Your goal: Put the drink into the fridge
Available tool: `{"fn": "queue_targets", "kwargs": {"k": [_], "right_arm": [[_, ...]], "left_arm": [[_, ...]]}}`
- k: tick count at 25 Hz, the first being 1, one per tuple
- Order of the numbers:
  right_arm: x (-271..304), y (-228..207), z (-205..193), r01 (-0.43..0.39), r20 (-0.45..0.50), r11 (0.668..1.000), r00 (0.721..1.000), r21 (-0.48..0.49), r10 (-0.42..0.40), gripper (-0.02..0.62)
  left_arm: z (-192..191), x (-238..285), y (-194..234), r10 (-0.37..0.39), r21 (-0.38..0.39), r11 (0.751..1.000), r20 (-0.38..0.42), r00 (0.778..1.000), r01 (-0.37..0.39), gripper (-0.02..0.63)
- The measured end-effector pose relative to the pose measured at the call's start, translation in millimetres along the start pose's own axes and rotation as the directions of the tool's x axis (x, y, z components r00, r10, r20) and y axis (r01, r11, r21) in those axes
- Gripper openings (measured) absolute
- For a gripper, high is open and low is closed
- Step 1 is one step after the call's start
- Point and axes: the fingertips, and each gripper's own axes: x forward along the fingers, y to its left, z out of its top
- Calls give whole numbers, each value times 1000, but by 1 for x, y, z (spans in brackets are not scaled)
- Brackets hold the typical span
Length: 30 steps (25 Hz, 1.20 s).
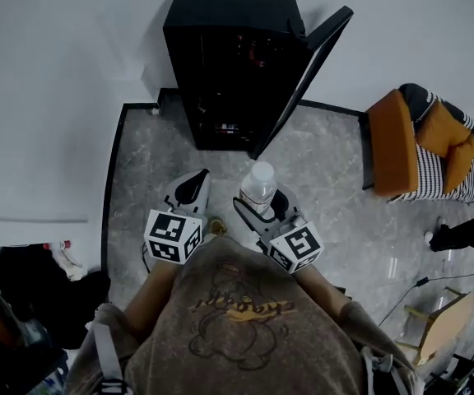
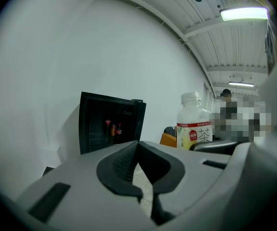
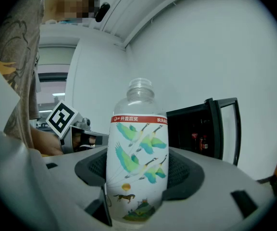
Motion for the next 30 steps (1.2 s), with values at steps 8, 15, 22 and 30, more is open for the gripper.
{"fn": "queue_targets", "kwargs": {"k": [8,15,22,30], "right_arm": [[42,-21,10,-4,12,1000,1000,13,4,308],[65,-36,10,28,-3,999,1000,16,-28,308],[82,-50,7,65,-17,998,998,-2,-65,308],[108,-76,12,93,-1,996,996,-8,-93,308]], "left_arm": [[19,29,34,-32,-4,999,7,999,32,2],[24,43,55,-47,-14,999,2,999,47,2],[23,55,64,-75,-21,997,-8,997,75,2],[36,78,86,-77,-18,997,6,997,77,2]]}}
